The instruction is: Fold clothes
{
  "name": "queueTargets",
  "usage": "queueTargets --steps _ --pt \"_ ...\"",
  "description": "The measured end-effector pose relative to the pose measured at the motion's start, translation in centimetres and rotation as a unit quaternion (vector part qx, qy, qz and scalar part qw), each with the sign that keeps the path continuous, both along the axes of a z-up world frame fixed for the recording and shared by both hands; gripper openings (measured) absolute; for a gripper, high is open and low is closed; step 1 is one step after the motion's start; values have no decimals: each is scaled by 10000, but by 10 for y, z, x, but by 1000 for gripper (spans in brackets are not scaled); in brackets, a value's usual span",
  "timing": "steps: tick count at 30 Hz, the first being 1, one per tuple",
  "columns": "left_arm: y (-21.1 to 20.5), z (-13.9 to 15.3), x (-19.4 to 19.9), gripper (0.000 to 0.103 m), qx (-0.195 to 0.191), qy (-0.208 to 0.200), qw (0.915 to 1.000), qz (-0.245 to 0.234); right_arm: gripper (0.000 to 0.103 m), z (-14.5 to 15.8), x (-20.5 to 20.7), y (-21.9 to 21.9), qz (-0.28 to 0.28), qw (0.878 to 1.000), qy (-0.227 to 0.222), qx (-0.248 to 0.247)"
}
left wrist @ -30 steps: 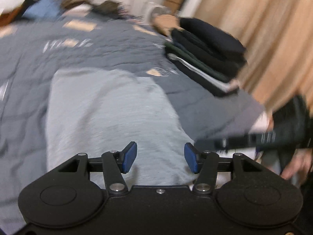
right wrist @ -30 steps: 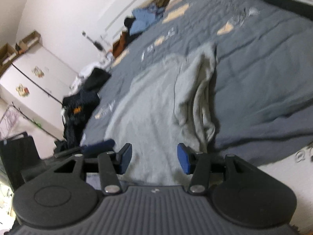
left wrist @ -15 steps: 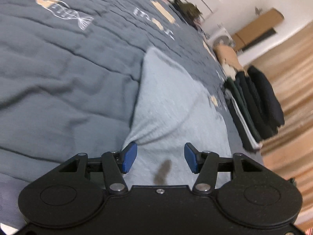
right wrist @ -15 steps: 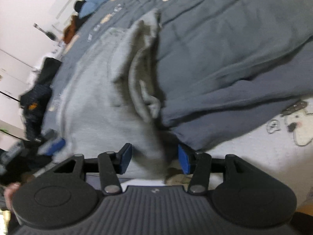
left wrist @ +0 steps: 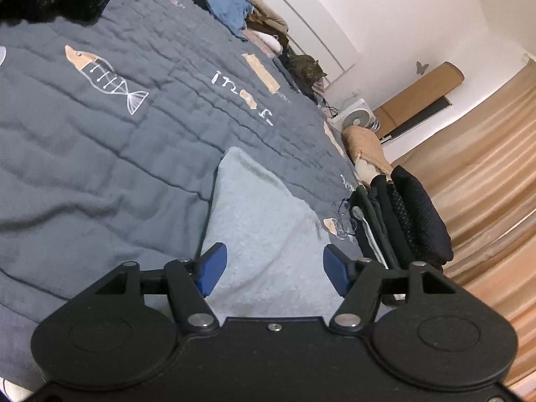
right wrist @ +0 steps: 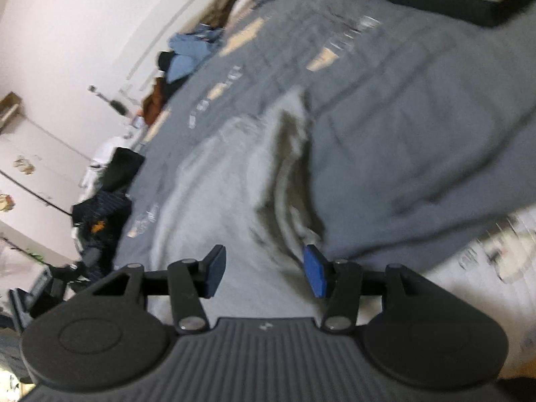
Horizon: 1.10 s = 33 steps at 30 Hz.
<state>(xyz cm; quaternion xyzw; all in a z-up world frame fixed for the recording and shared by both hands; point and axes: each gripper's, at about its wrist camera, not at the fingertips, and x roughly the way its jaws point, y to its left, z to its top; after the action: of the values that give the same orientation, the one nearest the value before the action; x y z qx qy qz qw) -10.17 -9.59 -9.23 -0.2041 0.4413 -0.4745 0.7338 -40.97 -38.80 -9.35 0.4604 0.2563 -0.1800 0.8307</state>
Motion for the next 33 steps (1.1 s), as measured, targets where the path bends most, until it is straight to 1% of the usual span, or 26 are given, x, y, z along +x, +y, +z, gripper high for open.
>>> queueTargets --steps 3,8,13,16,20,22,23,26,30,33 --pt "-2 5 -2 63 41 -196 9998 -8 51 17 28 -4 111 9997 -72 -224" --pt "-7 11 0 63 147 -470 9987 -126 51 36 75 -19 414 9978 -154 -488" --pt "-7 18 4 63 139 -658 9976 -163 51 47 113 -23 679 9947 -218 -739" --pt "-6 18 2 63 156 -708 9972 -163 51 43 121 -18 739 9934 -239 -842" --pt "-4 20 -2 63 129 -755 9968 -230 51 30 124 -12 790 9951 -299 -518" --pt "-3 20 -5 66 119 -788 9965 -272 51 25 124 -8 840 9951 -371 -374" --pt "-2 20 -6 66 140 -813 9962 -274 51 24 125 -5 872 9947 -373 -398" --pt "-3 18 -8 66 248 -846 9957 -282 51 18 127 -1 932 9943 -309 -414" --pt "-5 17 -8 66 255 -834 9957 -307 51 2 127 -4 950 9953 -182 -83" --pt "-9 16 -10 67 318 -902 9947 -379 51 -4 122 -11 723 9973 58 -103"
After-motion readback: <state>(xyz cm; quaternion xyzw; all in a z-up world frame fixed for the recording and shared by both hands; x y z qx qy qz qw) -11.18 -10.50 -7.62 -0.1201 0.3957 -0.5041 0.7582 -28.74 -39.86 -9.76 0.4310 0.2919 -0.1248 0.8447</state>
